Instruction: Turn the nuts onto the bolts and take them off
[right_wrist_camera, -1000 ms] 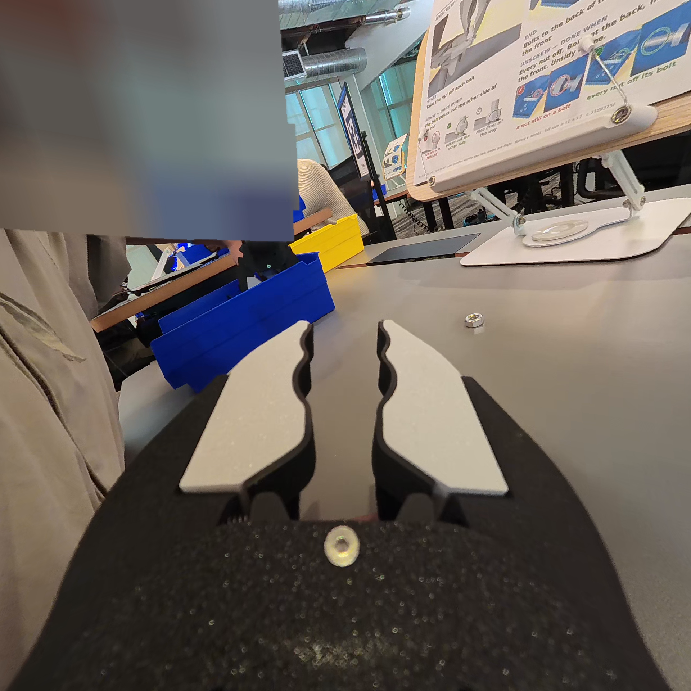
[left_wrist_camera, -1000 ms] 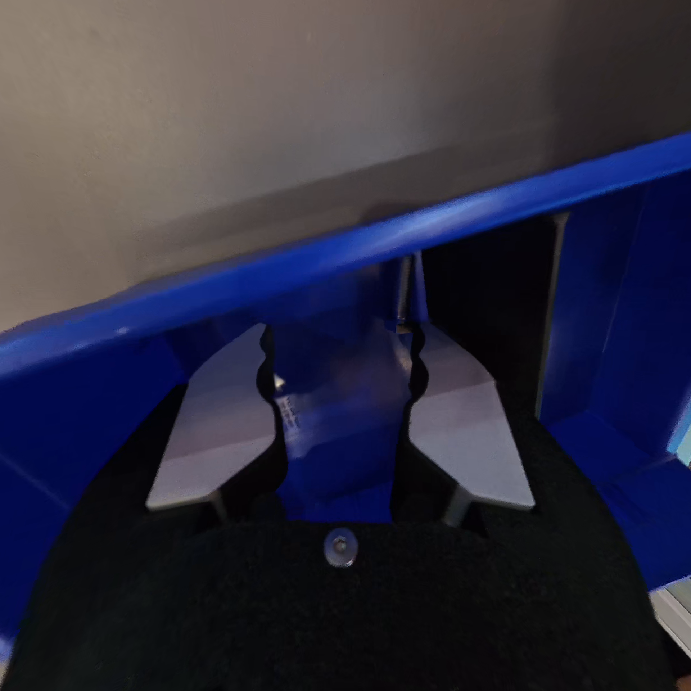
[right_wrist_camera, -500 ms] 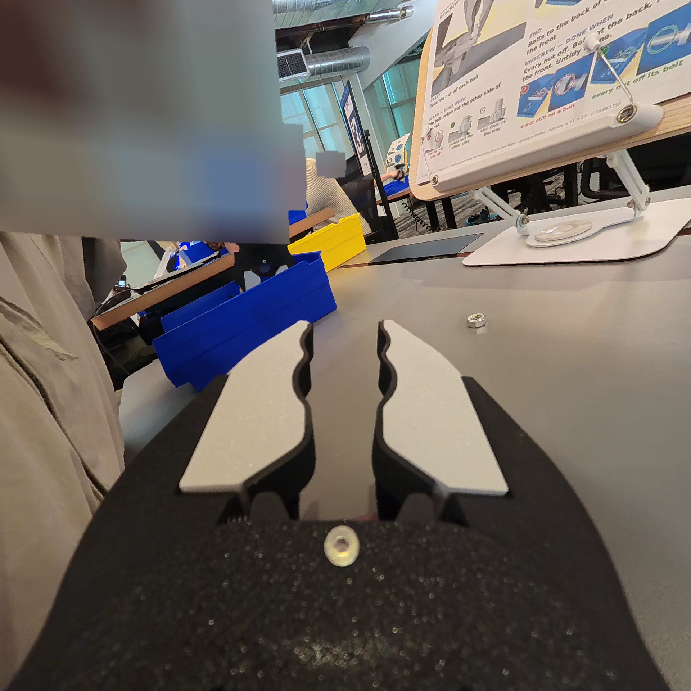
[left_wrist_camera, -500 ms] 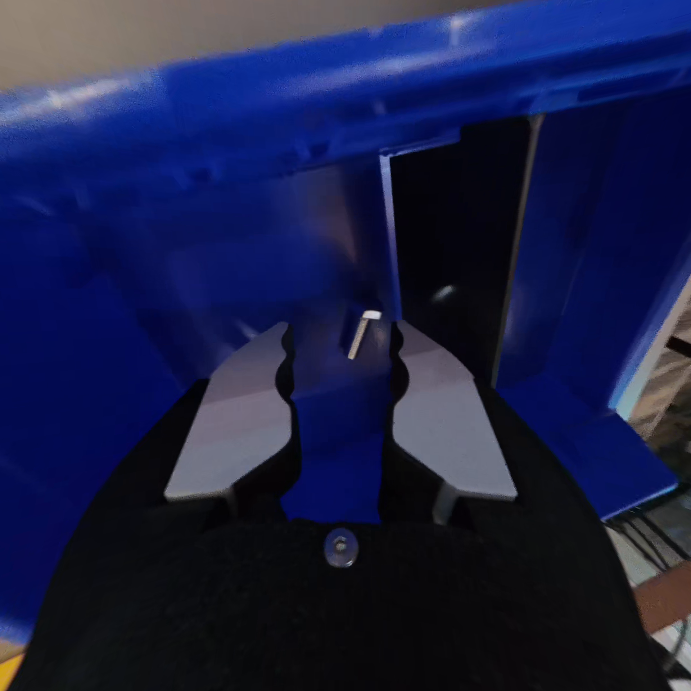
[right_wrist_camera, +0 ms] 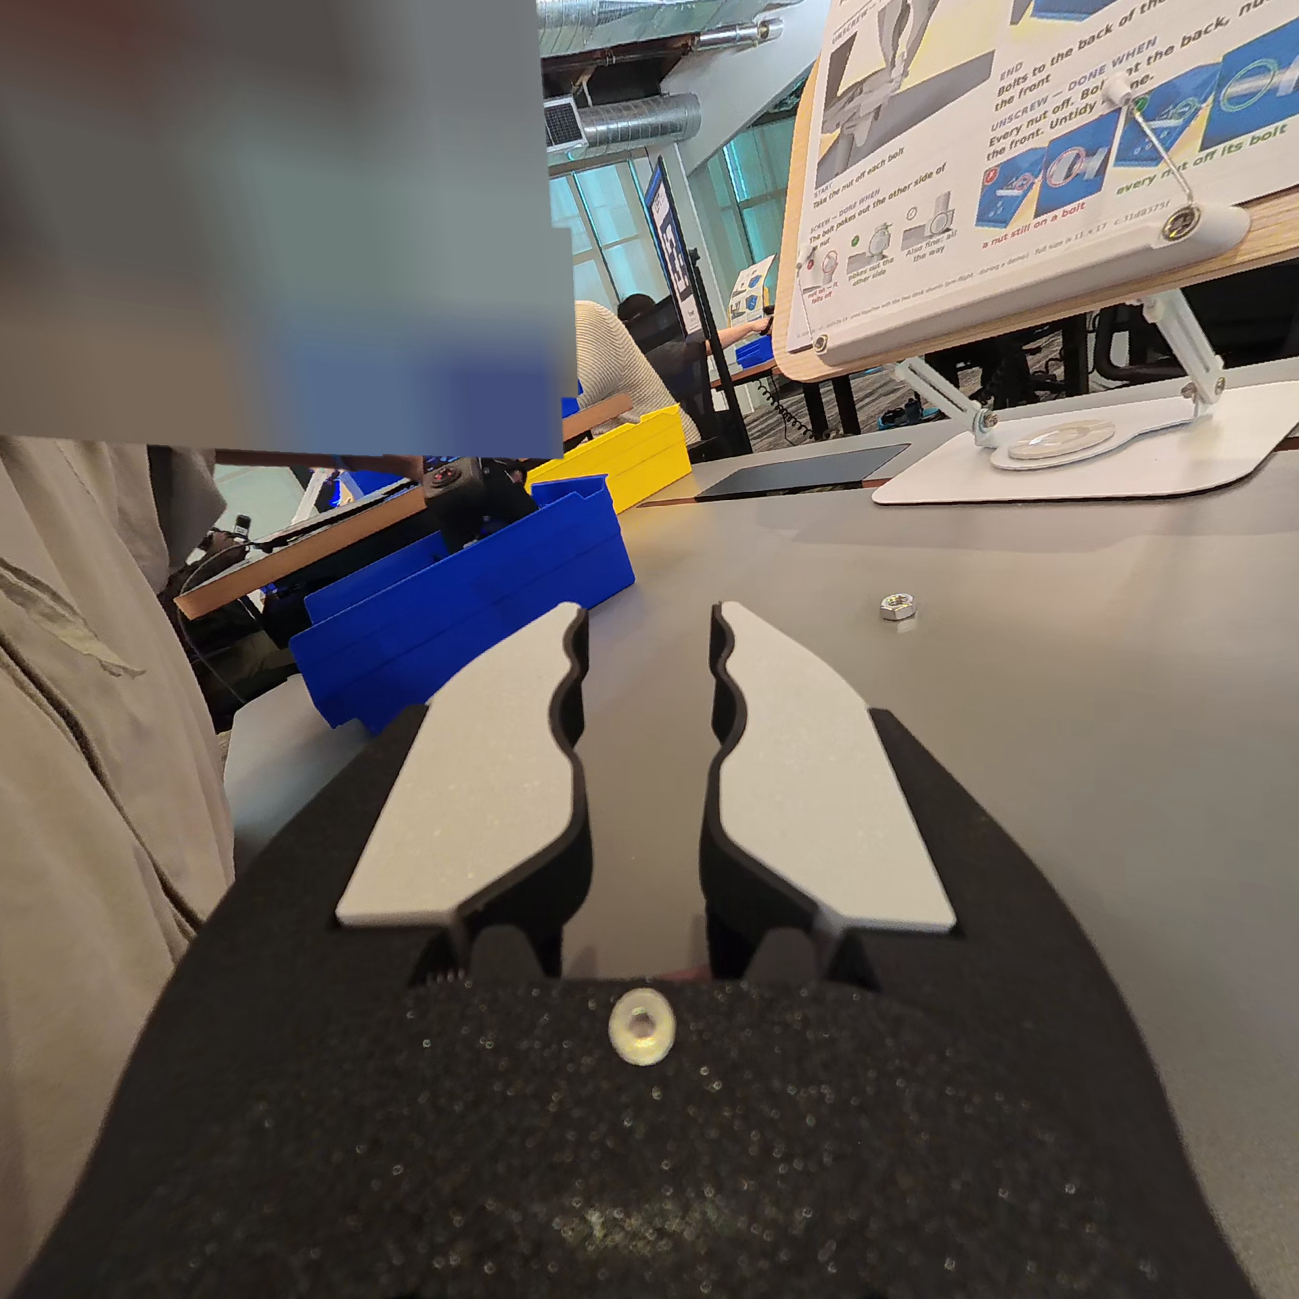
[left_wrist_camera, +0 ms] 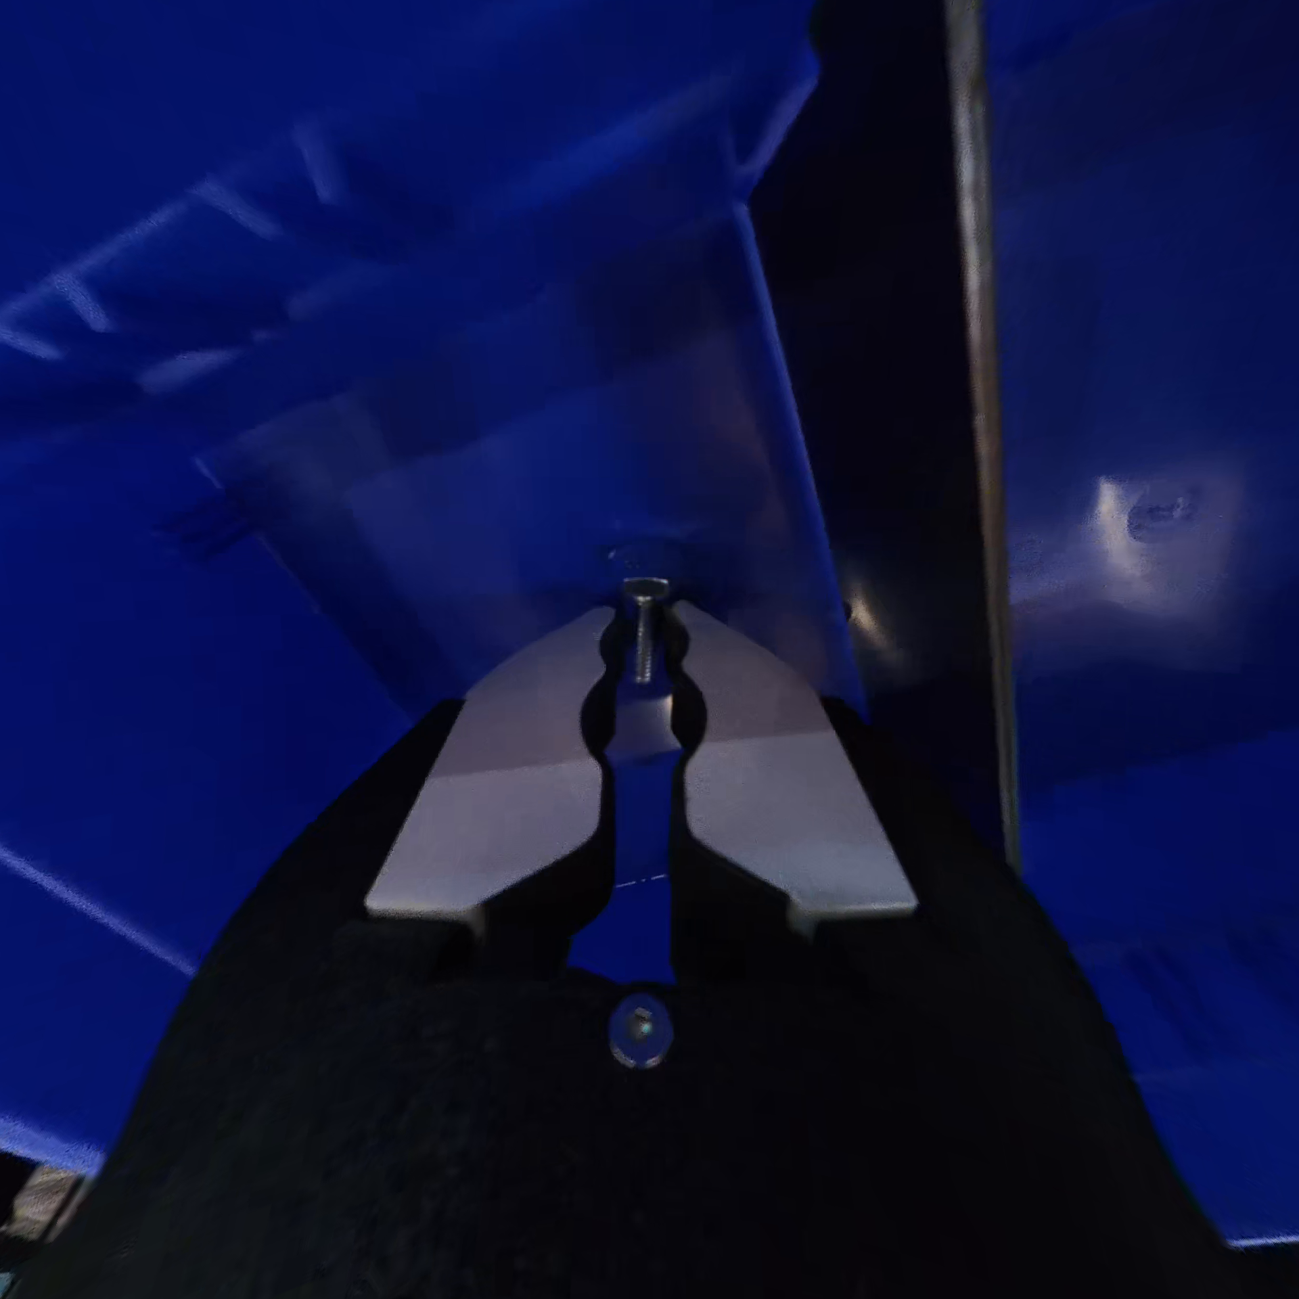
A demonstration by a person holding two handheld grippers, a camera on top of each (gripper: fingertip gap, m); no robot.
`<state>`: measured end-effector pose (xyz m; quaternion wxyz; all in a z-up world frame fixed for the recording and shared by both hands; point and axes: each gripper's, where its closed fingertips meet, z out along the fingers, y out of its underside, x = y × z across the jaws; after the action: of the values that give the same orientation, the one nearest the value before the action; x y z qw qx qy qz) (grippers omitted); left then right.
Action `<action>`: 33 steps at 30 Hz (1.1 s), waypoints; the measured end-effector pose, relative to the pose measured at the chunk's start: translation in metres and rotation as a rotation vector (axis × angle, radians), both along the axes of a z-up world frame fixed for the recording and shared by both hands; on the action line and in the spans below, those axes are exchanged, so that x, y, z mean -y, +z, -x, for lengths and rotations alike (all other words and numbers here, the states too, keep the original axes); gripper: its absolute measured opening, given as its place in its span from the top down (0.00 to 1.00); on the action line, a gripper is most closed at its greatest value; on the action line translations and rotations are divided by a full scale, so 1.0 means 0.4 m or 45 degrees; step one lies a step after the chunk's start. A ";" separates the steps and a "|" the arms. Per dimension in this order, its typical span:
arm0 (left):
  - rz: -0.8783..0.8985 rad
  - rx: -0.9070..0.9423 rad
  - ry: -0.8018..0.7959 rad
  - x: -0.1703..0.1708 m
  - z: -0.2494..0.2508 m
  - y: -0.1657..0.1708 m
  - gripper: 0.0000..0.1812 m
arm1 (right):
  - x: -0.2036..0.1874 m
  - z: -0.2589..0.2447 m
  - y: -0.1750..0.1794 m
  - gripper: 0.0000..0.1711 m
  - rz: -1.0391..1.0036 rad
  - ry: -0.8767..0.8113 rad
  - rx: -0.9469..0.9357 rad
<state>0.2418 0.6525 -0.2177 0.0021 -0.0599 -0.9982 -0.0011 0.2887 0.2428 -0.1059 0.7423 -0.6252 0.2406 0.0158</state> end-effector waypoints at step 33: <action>1.853 0.414 1.143 0.644 0.064 0.492 0.95 | -0.097 0.077 -0.026 0.82 0.299 0.218 0.138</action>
<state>0.2163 0.3951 -0.0208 -0.1792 0.3538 -0.6681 0.6295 0.2579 0.2816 -0.1164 0.6718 -0.7259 0.1464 0.0171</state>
